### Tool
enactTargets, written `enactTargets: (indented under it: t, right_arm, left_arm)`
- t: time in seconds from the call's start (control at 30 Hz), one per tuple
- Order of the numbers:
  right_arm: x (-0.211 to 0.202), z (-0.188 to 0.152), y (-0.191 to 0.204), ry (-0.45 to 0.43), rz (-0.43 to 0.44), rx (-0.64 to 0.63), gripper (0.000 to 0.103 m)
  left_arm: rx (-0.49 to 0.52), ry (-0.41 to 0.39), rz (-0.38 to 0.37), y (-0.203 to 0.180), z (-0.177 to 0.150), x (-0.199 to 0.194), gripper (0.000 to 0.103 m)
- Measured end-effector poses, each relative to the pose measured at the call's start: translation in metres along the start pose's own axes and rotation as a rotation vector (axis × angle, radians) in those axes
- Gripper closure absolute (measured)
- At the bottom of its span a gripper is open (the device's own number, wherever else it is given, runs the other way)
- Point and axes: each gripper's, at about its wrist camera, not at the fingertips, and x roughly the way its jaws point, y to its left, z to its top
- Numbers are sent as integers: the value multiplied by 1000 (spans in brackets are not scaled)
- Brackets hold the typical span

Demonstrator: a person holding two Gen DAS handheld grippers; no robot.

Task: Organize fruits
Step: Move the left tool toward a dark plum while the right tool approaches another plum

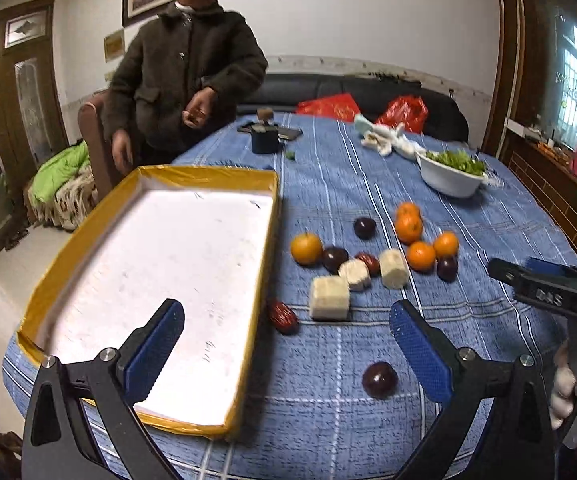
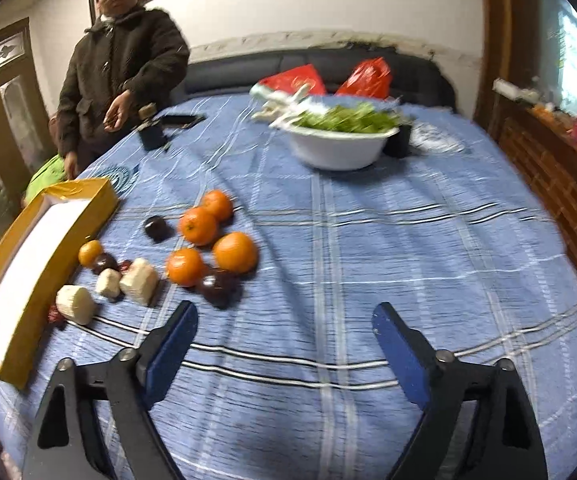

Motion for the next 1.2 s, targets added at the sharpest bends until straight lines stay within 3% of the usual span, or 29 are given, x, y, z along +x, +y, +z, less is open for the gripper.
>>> enactTargets:
  t: [0.2, 0.33, 0.47, 0.67, 1.2]
  right_arm:
    - [26, 7, 17, 33, 106, 12, 29]
    - [33, 9, 27, -4, 132, 5, 30]
    - [36, 4, 23, -23, 133, 2, 30]
    - [42, 1, 6, 2, 167, 67, 30]
    - [42, 0, 8, 5, 170, 54, 30]
  left_arm:
    - [11, 30, -14, -7, -1, 4, 4]
    - [18, 45, -24, -11, -1, 7, 6]
    - [20, 58, -60, -15, -1, 9, 17]
    - [29, 87, -78, -24, -1, 18, 18]
    - [40, 112, -59, -30, -4, 30, 18]
